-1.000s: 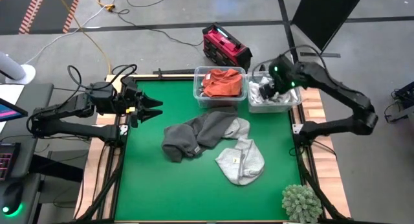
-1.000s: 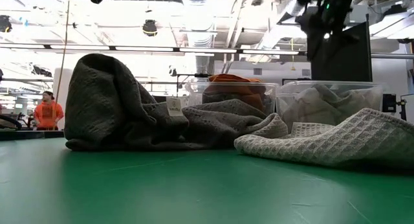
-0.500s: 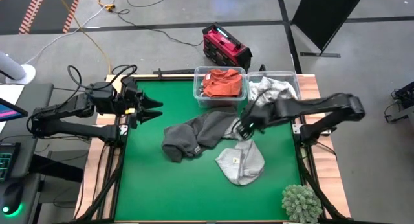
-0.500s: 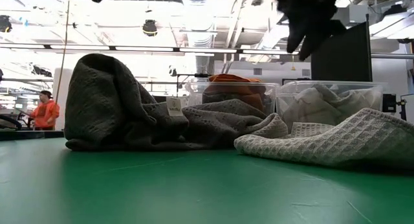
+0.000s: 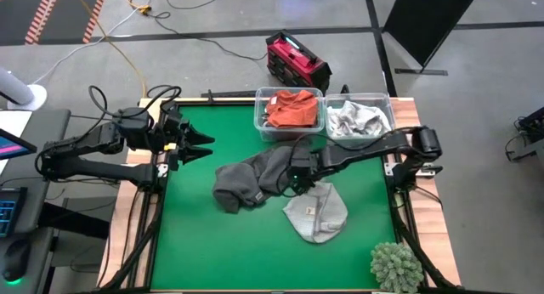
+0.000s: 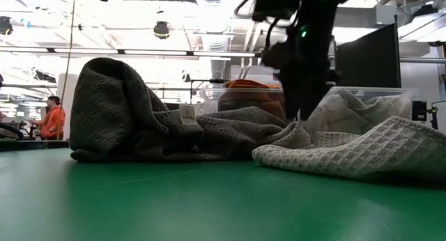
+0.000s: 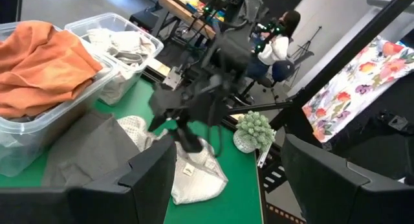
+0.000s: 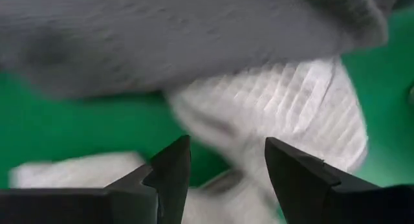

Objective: Sort towels by color in basket
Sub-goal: Put the light gray towel into the right transparent bin

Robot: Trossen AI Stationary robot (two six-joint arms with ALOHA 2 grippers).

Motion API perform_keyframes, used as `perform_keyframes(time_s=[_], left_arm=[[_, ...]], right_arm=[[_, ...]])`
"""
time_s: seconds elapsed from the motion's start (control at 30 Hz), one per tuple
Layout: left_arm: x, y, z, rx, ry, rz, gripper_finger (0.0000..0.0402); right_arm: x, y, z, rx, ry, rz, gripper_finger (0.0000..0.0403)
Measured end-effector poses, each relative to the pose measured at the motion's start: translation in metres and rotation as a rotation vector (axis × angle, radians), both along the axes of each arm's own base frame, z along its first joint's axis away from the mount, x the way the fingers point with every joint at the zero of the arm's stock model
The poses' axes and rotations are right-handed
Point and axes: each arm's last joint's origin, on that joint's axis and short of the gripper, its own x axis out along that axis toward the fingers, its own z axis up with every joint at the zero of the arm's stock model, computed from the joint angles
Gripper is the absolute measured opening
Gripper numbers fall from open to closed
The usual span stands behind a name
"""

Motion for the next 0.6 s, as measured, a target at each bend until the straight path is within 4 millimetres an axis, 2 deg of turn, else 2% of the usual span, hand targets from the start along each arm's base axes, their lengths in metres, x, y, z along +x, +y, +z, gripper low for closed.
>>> perform_keyframes(time_s=[0.13, 0.23, 0.33, 0.5, 0.6], left_arm=[[0.000, 0.000, 0.000, -0.003, 0.000, 0.000, 0.0265], [0.000, 0.000, 0.000, -0.003, 0.000, 0.000, 0.0265], [0.000, 0.000, 0.000, -0.003, 0.000, 0.000, 0.0265], [-0.004, 0.000, 0.001, -0.004, -0.010, 0.001, 0.0265], [-0.006, -0.001, 0.002, -0.004, -0.018, 0.001, 0.0265]], right_arm=[[0.008, -0.013, -0.018, -0.010, 0.049, 0.019, 0.0225], [0.015, -0.020, -0.031, -0.011, 0.058, 0.045, 0.0209], [0.019, -0.023, -0.043, 0.022, 0.082, 0.056, 0.0161], [0.020, -0.025, -0.043, 0.052, 0.084, 0.081, 0.0029], [0.015, -0.024, -0.029, 0.072, 0.071, 0.103, 0.0023]])
